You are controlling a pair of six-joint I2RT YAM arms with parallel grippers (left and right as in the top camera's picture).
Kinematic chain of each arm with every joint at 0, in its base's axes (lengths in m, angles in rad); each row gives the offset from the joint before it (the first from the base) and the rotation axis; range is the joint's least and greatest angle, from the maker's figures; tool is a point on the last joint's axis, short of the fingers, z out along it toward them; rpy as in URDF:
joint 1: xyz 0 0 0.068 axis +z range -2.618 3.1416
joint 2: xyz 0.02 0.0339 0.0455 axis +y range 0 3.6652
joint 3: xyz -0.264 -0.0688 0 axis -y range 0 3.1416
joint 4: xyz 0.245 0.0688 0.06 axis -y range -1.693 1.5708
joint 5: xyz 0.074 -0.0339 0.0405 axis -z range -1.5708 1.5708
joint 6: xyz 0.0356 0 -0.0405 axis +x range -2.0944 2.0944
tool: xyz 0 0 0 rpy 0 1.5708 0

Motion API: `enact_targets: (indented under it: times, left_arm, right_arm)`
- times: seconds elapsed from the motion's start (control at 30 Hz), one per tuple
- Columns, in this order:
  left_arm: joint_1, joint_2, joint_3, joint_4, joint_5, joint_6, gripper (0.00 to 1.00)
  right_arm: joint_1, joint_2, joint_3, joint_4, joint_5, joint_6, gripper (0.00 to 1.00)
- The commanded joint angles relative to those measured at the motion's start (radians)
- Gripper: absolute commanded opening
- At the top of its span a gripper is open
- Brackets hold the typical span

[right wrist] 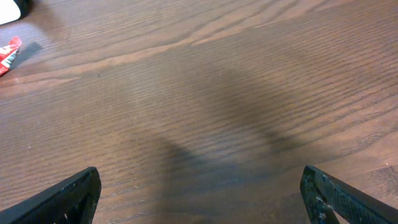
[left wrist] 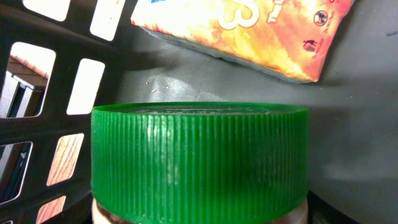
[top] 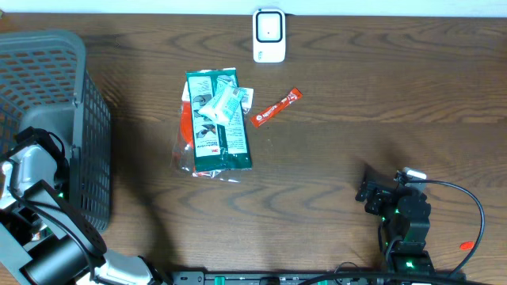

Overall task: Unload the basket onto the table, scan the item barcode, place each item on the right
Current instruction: 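Close the left gripper on the green-lidded jar's cap in the basket, then lift the green-lidded jar up out of the basket with the left gripper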

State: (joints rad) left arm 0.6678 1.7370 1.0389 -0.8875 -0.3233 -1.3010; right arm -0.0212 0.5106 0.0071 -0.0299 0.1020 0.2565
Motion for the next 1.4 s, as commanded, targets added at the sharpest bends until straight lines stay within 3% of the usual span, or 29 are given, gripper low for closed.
enact_targets:
  times: [0.0,0.53,1.37]
  left_arm:
    - [0.005,0.008,-0.015,0.011,0.024,0.019,0.27]
    - [0.005,0.006,0.050,0.010,0.028,0.138,0.25]
    - [0.003,-0.009,0.394,-0.077,0.054,0.338,0.25]
  right_arm:
    - [0.002,0.000,-0.002,-0.004,0.005,0.013,0.99]
    - [0.002,0.000,-0.002,-0.005,0.005,0.013,0.99]
    - [0.002,0.000,-0.002,-0.009,0.006,0.012,0.99]
